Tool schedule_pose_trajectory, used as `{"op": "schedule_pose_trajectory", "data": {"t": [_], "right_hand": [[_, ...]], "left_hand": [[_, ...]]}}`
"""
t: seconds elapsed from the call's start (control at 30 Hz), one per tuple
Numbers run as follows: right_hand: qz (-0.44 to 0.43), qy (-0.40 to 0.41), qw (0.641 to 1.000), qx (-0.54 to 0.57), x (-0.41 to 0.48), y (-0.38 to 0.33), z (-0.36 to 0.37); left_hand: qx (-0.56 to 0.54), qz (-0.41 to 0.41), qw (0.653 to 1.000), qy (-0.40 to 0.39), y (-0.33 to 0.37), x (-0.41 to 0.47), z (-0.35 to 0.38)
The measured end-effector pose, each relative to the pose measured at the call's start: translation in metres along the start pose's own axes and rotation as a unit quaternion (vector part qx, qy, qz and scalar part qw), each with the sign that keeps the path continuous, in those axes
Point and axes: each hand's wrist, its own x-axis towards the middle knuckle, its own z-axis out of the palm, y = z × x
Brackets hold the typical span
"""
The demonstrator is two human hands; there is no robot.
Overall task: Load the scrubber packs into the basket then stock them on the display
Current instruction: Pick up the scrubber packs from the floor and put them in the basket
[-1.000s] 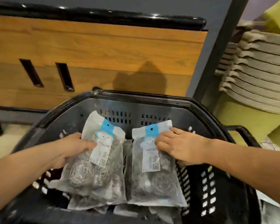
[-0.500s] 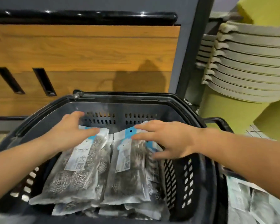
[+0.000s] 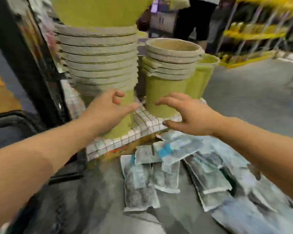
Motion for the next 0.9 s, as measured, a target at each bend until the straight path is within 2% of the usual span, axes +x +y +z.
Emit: {"op": "schedule_pose_trajectory", "data": {"t": [0.1,0.2,0.33,0.4,0.5,0.67,0.9], "right_hand": [[0.13,-0.032,0.991,0.008,-0.075,0.065,0.023],[0.245,-0.094,0.965,0.018,-0.145,0.114,0.06],[0.344,-0.184,0.92,0.027,-0.218,0.153,0.12],[0.373,-0.2,0.905,0.034,-0.233,0.16,0.15],[0.374,-0.178,0.91,0.018,-0.228,0.167,0.19],[0.332,-0.167,0.928,-0.036,-0.158,0.185,0.235],[0.294,-0.201,0.93,-0.093,-0.088,0.211,0.282]], "left_hand": [[-0.013,-0.013,0.997,-0.08,0.016,0.003,0.086],[-0.027,-0.046,0.989,-0.135,0.003,-0.005,0.154],[0.015,-0.095,0.977,-0.19,-0.037,-0.017,0.212],[0.028,-0.133,0.971,-0.197,-0.06,-0.018,0.23],[0.053,-0.182,0.961,-0.202,-0.091,-0.019,0.252],[0.054,-0.258,0.944,-0.2,-0.139,-0.025,0.272],[-0.017,-0.321,0.929,-0.182,-0.173,-0.038,0.295]]}}
